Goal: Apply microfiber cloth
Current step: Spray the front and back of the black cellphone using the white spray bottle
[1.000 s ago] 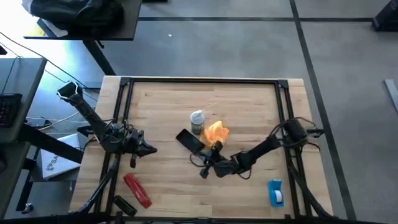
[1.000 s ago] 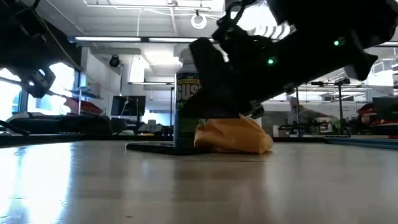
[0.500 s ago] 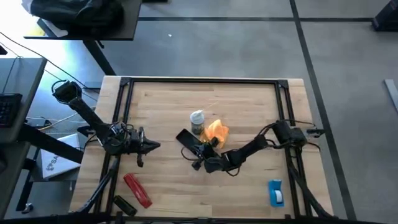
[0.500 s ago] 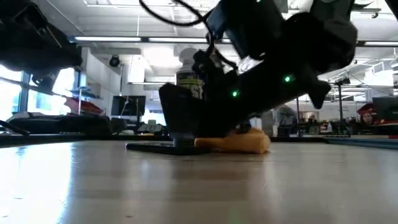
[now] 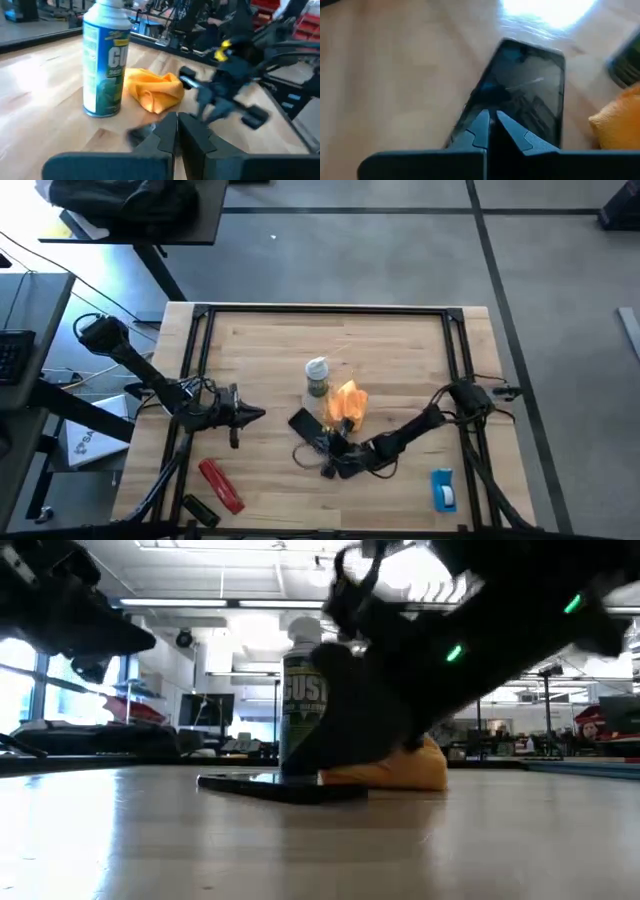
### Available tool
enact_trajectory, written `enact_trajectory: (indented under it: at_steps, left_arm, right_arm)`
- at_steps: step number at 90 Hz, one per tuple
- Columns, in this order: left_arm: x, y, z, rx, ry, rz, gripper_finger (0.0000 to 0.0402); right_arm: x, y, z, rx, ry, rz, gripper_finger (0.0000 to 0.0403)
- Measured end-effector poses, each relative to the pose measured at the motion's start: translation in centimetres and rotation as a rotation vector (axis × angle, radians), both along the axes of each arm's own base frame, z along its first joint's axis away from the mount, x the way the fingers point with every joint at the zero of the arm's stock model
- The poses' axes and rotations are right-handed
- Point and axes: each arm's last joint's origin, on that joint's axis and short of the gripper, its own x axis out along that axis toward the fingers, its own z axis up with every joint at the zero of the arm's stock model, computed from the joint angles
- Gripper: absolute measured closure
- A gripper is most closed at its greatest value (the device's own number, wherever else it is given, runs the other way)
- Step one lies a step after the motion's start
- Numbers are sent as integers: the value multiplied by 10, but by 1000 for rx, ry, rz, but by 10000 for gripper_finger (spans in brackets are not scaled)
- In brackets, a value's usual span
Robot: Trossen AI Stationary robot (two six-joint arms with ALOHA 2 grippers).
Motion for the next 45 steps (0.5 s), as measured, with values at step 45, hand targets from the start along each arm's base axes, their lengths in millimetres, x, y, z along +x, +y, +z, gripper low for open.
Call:
enact_trajectory:
  at_steps: [45]
  left_arm:
    - [60,-7,-16,254,200,100,399]
  right_arm:
    - [-44,27,46,-327,298,459,306]
